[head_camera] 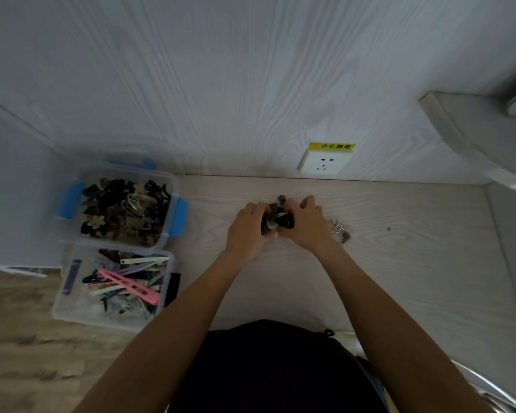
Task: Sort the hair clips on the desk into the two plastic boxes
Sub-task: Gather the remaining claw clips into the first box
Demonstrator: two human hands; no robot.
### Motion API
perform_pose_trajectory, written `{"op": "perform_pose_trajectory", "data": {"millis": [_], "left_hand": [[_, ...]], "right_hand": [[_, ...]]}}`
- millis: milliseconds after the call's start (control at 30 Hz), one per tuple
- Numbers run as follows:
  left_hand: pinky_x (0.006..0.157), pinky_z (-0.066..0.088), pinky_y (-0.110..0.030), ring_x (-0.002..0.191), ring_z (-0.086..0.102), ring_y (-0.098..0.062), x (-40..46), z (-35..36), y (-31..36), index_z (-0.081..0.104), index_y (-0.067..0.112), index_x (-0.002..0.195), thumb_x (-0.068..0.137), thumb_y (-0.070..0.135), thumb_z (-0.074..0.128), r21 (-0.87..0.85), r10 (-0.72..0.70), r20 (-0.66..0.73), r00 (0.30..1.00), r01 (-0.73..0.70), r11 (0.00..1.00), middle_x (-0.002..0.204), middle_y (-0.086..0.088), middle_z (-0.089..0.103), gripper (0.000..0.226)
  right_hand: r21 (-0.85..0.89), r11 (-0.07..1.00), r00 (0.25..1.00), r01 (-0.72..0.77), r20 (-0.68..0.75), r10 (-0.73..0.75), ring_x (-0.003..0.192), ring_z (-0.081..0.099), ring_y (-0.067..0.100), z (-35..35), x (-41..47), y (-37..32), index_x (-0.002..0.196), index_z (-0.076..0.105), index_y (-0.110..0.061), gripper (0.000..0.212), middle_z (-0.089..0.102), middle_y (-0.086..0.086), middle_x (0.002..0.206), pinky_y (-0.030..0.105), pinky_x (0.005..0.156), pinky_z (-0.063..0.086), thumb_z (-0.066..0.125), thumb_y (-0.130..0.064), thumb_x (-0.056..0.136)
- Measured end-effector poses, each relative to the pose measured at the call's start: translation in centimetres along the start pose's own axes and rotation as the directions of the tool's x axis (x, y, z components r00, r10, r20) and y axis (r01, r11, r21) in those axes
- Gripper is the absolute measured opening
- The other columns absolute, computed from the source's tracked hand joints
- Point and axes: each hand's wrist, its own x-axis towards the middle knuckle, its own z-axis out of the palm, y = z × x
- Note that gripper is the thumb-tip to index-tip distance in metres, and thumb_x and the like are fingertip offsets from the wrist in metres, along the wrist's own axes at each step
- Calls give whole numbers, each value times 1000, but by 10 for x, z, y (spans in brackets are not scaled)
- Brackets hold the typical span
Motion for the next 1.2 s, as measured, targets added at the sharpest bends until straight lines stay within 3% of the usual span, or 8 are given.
{"op": "perform_pose_trajectory", "data": {"millis": [167,400,567,900,1033,1200], "left_hand": [[76,47,-34,108,47,-25,-2,3,3,54,19,115,83,30,64,82,26,-34,999,-23,996,125,-5,47,35],[80,48,-38,109,47,-27,3,5,8,51,19,123,84,28,63,70,-13,-40,999,16,997,127,-7,47,42],[86,45,-32,101,52,-26,6,4,3,61,16,105,79,22,68,-42,-7,-55,998,5,999,118,-8,51,28],[72,42,-27,88,57,-23,-3,2,5,56,10,97,78,23,67,-113,8,-51,999,-13,993,103,-6,58,25],[76,50,-31,88,60,-18,-10,-2,6,51,14,100,76,26,70,-248,-8,1,1000,8,969,100,-2,62,33],[82,45,-24,98,60,-15,-13,-4,5,50,20,113,79,25,68,-290,29,19,999,-22,957,113,1,61,39]], "right_hand": [[61,998,996,0,-87,6,96,51,38,4,0,3,123,48,-16,41,38,19,116,41,81,48,60,-22,83],[101,995,991,17,-135,-3,92,51,32,9,-3,6,119,53,-14,39,39,16,113,40,79,49,61,-35,86],[260,966,981,-11,-182,60,88,53,31,9,-5,8,104,61,-10,29,42,16,109,38,82,50,67,-26,81],[305,952,986,16,-163,36,93,53,30,19,-17,4,102,64,-9,26,46,16,110,26,83,43,69,-20,80],[387,922,986,19,-159,46,87,57,29,25,-20,5,99,64,-15,24,43,8,103,43,77,56,71,-21,77],[449,893,980,38,-194,56,90,57,31,21,-22,2,94,65,-16,19,43,0,93,44,76,56,71,-18,76]]}}
